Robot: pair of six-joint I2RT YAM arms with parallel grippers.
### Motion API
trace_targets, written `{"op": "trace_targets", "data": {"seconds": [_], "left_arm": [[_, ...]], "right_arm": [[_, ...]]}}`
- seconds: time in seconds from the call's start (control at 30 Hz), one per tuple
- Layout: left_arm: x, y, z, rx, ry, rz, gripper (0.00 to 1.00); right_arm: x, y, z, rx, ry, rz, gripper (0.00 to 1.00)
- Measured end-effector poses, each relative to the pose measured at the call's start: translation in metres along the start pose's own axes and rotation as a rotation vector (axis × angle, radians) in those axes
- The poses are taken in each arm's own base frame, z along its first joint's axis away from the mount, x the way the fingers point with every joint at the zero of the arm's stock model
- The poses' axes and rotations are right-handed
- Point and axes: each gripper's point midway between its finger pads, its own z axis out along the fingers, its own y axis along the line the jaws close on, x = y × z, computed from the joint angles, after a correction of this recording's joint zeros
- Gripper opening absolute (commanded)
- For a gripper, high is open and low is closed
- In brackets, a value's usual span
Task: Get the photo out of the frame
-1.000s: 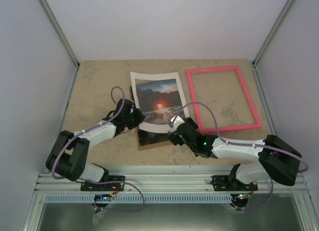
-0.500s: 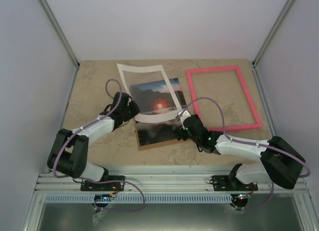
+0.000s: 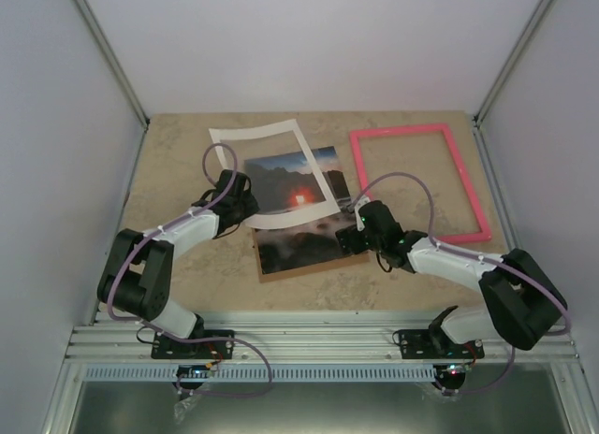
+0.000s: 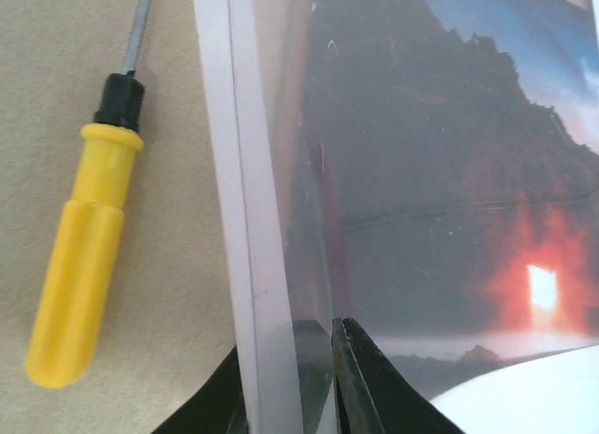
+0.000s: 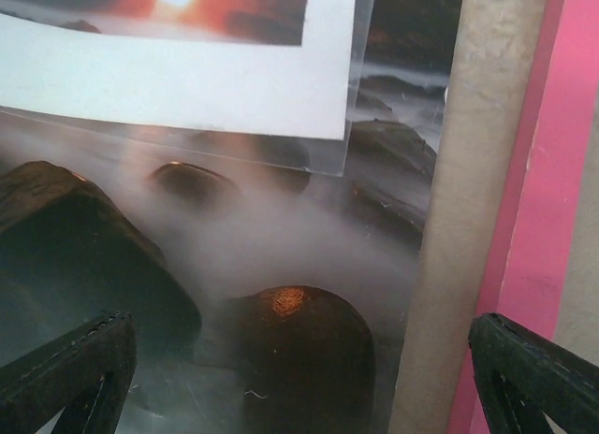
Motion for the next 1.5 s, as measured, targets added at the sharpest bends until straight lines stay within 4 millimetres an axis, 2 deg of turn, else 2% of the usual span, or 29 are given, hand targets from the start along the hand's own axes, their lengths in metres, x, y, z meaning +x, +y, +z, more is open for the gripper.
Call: {"op": "trace_targets", "data": {"seconds": [0.1,0.33,0.77,0.9,1.03,1.2,1.5], "left_arm": [[0.000,0.006,0.000,-0.030,-0.003,0.013,0.21],[0.001,0.010,0.001,-0.051,0.000,0.043,0.14],[0.021,0.014,0.010,-0.036,0.072,0.052,0.11],[0.026,0.019,0.011,-0.048,0.085,0.053,0.19],[0.027,0.023,0.009,-0.069,0.083,0.057,0.32],[0.022,0.027,-0.004,-0.080,0.052,0.046,0.46],[0.015,0.031,-0.031,-0.064,-0.016,-0.003,0.54]], "right_arm": [[0.004,-0.003,0.006,-0.010,0.037,0.026,0.98],[0.003,-0.003,0.022,-0.033,0.086,0.067,0.98],[0.007,-0.023,0.047,-0.009,0.152,0.145,0.98],[0.008,-0.026,0.051,-0.012,0.162,0.161,0.98],[0.011,-0.022,0.054,-0.034,0.178,0.168,0.98],[0.012,-0.019,0.055,-0.053,0.185,0.175,0.98],[0.011,-0.014,0.055,-0.084,0.189,0.180,0.98]]}}
